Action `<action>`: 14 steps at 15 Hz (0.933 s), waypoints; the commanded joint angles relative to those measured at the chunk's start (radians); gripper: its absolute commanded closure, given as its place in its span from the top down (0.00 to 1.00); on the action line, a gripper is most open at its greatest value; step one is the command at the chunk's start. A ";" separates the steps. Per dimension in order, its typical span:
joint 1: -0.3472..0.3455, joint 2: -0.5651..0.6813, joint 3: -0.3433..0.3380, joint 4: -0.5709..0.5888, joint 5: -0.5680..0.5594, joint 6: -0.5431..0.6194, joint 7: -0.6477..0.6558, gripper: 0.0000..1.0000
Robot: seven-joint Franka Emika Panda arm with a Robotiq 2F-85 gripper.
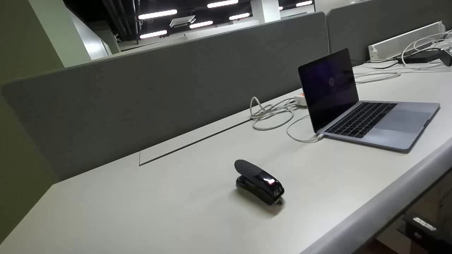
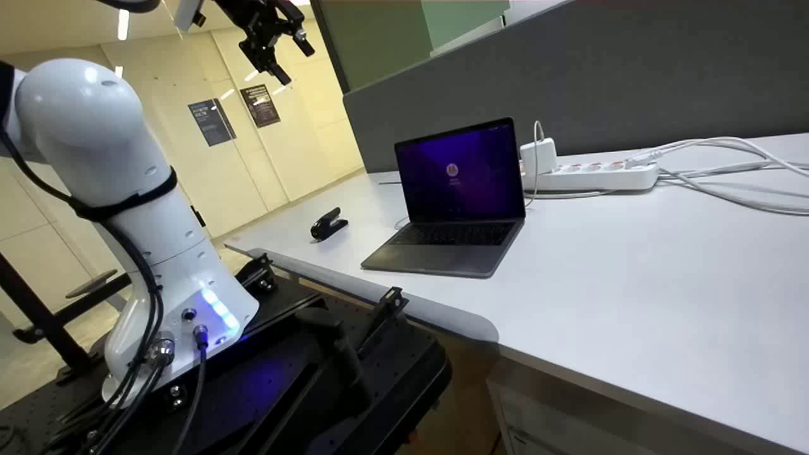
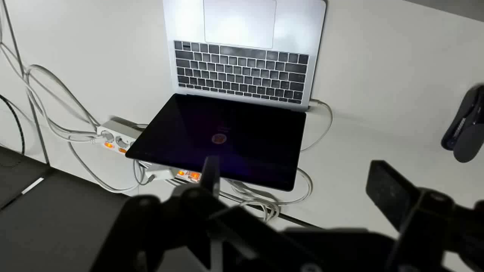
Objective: Close the MacBook
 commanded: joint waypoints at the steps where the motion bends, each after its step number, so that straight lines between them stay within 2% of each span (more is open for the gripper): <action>1: 0.013 0.002 -0.010 0.003 -0.011 -0.005 0.010 1.00; 14: 0.013 0.002 -0.010 0.003 -0.011 -0.005 0.010 1.00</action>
